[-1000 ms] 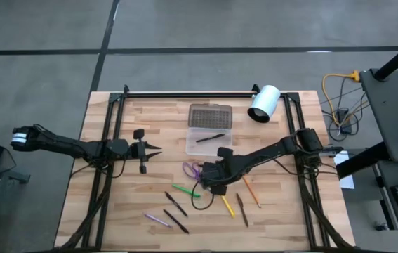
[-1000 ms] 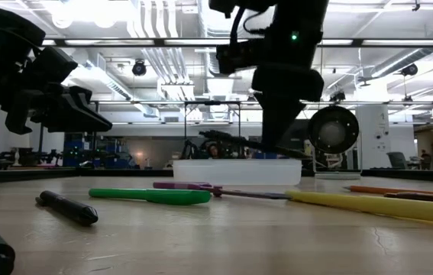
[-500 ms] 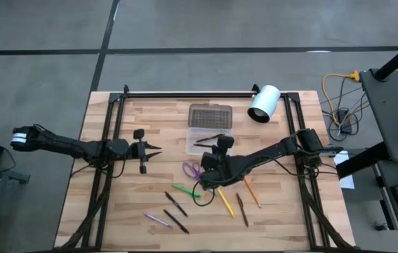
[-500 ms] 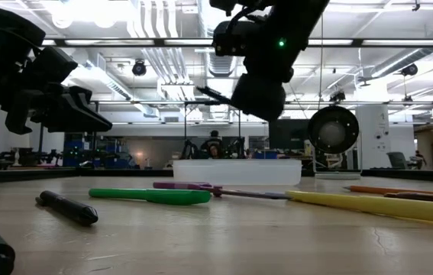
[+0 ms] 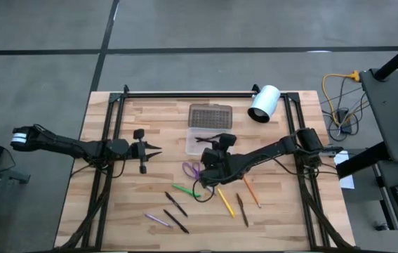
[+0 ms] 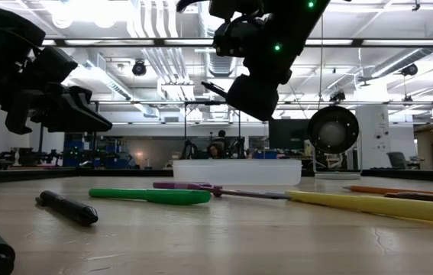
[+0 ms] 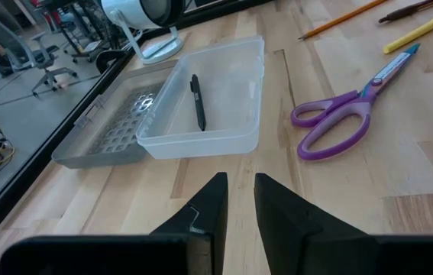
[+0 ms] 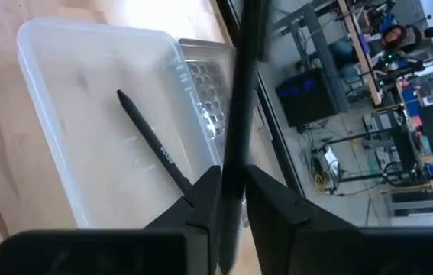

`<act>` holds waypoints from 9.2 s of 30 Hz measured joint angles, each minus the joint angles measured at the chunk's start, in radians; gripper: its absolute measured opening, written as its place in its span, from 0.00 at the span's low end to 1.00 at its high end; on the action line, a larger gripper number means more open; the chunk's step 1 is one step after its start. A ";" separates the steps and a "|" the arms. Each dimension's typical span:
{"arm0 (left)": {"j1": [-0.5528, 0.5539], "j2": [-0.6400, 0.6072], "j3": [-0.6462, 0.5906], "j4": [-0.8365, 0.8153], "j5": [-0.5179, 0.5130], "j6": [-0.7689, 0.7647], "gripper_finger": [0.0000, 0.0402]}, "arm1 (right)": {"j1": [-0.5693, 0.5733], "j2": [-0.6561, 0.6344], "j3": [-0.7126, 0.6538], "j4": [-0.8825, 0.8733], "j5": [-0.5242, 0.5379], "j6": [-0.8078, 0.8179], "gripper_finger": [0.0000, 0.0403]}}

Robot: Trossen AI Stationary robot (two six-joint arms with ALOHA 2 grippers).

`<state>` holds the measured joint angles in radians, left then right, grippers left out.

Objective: Pick & place school supplies into a supply box
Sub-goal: Put the top right black pen into the transparent bin, then put the orange pencil into the transparent bin, then put the yellow pen into the transparent bin

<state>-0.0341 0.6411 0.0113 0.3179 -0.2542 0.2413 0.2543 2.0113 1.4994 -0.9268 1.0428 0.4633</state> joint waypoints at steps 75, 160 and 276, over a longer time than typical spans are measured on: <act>0.000 0.000 0.000 0.000 0.000 0.000 0.13 | 0.016 -0.207 -0.164 -0.236 -0.915 0.745 0.21; 0.000 0.000 0.000 0.000 0.000 0.000 0.13 | 0.018 -0.279 -0.560 0.138 -1.015 0.747 0.20; 0.000 0.001 0.000 0.000 0.000 0.000 0.13 | -0.027 0.159 0.053 0.184 0.003 -0.385 0.13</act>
<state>-0.0341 0.6418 0.0116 0.3180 -0.2543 0.2413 0.2270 2.1700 1.5525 -0.7426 1.0462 0.0778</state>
